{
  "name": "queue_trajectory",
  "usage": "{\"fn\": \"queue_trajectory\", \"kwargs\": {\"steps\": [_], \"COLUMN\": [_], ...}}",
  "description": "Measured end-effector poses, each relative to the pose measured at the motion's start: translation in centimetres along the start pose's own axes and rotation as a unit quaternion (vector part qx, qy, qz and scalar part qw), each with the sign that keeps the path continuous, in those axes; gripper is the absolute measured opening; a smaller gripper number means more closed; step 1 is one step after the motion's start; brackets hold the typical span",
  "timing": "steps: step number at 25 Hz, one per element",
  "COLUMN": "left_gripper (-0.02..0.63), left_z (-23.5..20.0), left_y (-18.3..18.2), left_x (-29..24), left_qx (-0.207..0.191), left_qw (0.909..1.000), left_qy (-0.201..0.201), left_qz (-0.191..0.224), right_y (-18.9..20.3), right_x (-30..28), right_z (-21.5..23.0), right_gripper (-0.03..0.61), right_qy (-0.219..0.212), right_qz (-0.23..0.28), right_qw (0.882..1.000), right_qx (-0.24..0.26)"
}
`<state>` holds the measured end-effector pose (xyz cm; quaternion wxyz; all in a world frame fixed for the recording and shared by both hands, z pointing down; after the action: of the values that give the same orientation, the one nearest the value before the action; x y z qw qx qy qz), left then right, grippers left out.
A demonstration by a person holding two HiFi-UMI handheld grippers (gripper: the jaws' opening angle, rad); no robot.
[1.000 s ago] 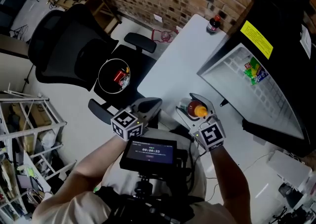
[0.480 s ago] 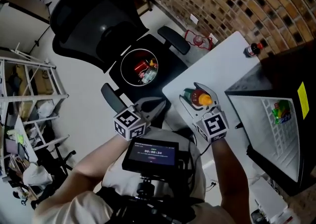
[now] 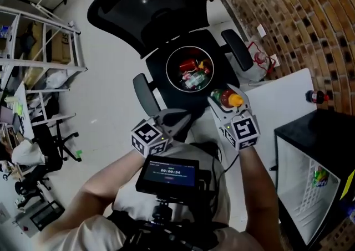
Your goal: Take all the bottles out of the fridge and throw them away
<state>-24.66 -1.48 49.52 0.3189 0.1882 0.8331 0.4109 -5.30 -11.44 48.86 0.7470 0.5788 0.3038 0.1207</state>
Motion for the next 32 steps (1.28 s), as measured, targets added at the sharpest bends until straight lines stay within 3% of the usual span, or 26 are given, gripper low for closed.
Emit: {"fn": "queue_trajectory", "kwargs": {"steps": [8, 14, 17, 20, 24, 26, 28, 32], "left_gripper": [0.012, 0.012, 0.012, 0.012, 0.012, 0.012, 0.012, 0.012], "left_z": [-3.5, -4.0, -5.3, -6.9, -8.1, -8.6, -9.1, -9.7], "left_y": [1.8, 3.3, 3.8, 4.6, 4.9, 5.1, 5.6, 6.7], "left_x": [1.1, -0.9, -2.1, -2.9, -3.1, -3.1, -3.2, -3.3], "left_qx": [0.032, 0.047, 0.067, 0.099, 0.113, 0.120, 0.129, 0.144], "left_qw": [0.9973, 0.9959, 0.9948, 0.9917, 0.9899, 0.9887, 0.9868, 0.9837], "left_qy": [-0.065, -0.077, -0.076, -0.083, -0.086, -0.089, -0.096, -0.107], "left_qz": [0.012, 0.010, 0.002, -0.002, -0.002, 0.004, 0.010, 0.015], "right_y": [1.5, 5.0, 7.0, 8.4, 10.7, 12.3, 14.1, 17.9], "right_x": [-9.2, -15.4, -18.6, -21.4, -24.6, -25.9, -27.1, -29.2], "right_z": [0.7, 1.0, 0.6, 0.2, 0.8, 1.4, 1.8, 2.6], "right_gripper": [0.259, 0.259, 0.259, 0.259, 0.259, 0.259, 0.259, 0.259], "right_qy": [-0.071, -0.082, -0.098, -0.119, -0.134, -0.151, -0.180, -0.224], "right_qz": [-0.050, -0.118, -0.169, -0.226, -0.286, -0.319, -0.351, -0.405], "right_qw": [0.996, 0.989, 0.979, 0.962, 0.937, 0.911, 0.869, 0.748], "right_qx": [0.023, 0.027, 0.061, 0.101, 0.148, 0.212, 0.299, 0.475]}}
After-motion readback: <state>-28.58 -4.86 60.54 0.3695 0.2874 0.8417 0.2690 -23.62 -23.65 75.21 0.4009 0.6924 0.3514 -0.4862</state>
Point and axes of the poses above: the fingertips, and each gripper's own axes: x backward along the fingers, z to its right, y out of its underside, the point moved 9 cm from there along x, backward along the fingers, and after that the axes turned 4 degrees about z, right-handed, at the moved point
